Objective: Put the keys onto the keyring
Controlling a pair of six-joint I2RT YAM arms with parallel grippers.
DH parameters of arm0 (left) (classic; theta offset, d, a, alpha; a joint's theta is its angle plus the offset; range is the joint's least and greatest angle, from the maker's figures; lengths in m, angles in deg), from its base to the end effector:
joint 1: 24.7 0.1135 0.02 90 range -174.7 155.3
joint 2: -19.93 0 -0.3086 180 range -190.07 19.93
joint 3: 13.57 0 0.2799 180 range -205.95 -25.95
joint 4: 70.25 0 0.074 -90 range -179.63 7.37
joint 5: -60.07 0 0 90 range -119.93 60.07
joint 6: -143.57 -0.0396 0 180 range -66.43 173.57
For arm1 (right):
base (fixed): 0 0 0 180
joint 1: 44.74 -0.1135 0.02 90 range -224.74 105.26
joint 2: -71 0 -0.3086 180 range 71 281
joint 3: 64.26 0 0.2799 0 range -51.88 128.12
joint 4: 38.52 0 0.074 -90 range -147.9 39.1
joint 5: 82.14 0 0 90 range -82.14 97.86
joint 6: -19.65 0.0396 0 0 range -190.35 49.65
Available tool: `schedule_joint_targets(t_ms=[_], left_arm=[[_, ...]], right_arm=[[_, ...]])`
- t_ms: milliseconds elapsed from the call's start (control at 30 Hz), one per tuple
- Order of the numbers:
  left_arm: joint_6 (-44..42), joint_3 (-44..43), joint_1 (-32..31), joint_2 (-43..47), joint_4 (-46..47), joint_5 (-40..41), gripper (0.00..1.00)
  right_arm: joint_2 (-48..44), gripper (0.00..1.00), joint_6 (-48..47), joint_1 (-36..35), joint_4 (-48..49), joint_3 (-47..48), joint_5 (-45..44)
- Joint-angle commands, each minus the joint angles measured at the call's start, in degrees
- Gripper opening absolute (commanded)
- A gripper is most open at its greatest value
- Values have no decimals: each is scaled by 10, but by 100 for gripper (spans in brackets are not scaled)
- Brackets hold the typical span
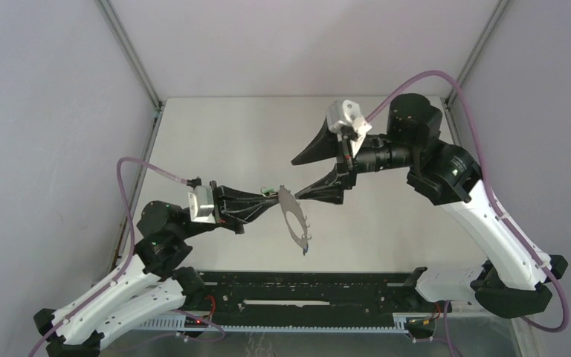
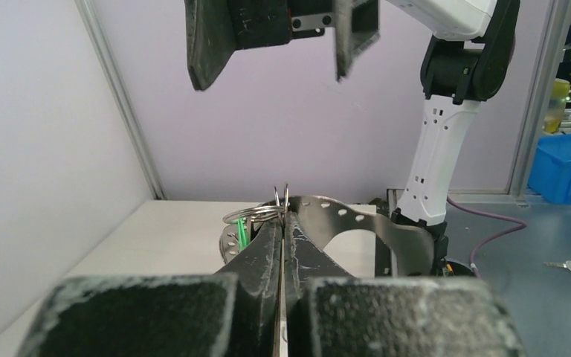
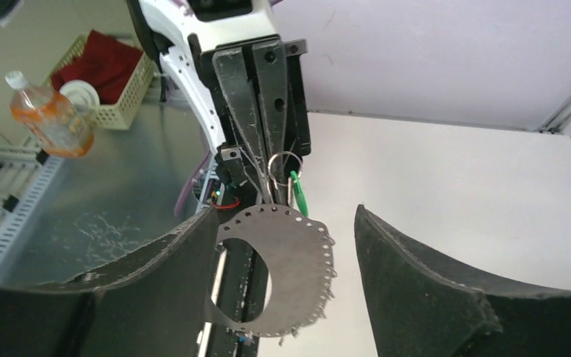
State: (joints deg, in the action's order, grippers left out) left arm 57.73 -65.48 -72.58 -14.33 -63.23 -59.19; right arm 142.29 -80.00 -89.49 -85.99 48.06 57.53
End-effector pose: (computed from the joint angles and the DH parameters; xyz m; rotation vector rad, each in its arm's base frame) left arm 0.0730 -0.1096 0.4174 0.8823 0.9132 -1.0805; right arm 0.1429 0.1842 0.5784 -1.3607 1.1554 1.1723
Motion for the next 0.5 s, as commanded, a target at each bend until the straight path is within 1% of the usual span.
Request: schedule_joint_targets(t_ms=[0,33,133,300,467], left_arm=[[22,-29,2,3,-5,5,0],[17,-26,2,5,-6,-2,0],[5,-23,2,8,-7,1,0],[-2,-20,2,12,-14,10,0],[-12,-18,2,17,-16,4,0]], right_arm=[[6,74,-75,-51,-6,-9,-60],[6,71,-84,-59,-6,-9,-68],[10,65,-108,-83,-6,-8,-73],[30,57,-135,-116,-41,23,-109],[53,54,-160,-137,-84,47,-135]])
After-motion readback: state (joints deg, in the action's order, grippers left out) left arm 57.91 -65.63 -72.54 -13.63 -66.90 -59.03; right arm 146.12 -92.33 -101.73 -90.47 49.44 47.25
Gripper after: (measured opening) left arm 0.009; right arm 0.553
